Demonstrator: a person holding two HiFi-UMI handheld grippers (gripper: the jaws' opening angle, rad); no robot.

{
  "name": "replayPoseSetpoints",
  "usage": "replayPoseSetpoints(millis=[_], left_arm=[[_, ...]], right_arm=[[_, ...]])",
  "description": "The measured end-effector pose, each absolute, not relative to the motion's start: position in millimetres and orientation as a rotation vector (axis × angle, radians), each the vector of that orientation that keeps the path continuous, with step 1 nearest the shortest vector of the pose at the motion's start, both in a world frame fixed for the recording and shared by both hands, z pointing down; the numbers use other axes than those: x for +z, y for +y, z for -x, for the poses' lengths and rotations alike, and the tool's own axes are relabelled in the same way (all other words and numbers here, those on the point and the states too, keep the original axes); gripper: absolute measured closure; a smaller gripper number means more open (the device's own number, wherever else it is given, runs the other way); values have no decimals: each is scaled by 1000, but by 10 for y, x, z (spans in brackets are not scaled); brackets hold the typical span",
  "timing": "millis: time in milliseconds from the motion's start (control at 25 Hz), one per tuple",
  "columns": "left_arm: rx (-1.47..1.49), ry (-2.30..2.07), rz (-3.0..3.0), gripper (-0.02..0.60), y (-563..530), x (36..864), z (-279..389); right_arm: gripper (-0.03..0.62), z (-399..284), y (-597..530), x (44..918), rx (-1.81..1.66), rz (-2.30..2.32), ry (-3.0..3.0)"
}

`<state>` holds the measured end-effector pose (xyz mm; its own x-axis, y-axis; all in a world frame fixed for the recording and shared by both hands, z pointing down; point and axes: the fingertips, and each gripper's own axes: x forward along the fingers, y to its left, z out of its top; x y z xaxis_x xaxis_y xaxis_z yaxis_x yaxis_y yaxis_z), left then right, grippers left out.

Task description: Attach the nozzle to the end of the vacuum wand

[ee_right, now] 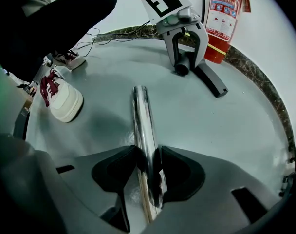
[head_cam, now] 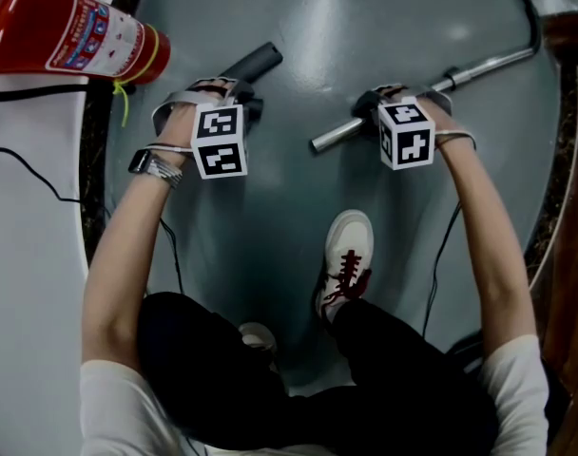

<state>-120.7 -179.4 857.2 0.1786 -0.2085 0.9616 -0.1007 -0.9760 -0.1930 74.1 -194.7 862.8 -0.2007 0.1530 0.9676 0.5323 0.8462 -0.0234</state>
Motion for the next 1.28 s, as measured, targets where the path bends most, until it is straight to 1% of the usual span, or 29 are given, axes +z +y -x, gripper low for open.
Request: replayPoseSetpoints(millis=[280,520,960,1280], left_arm=[[-1983,340,2446,396,-1716,8529,1240],[-1968,423,2518,396,-1572,8489,1235],[-1895,677,2711,399,-1463,8331,1325],[-1882,668,2736,399,-1371,8345,1215]], right_arm=[[428,-753,-1903,8608,-434,576,-1699],[434,-690,-1894,8565,-484,563,-1707],[442,-371,-2019,8444,-535,461,-1752],[442,-197,-2123,8315,-534,384,-1768]])
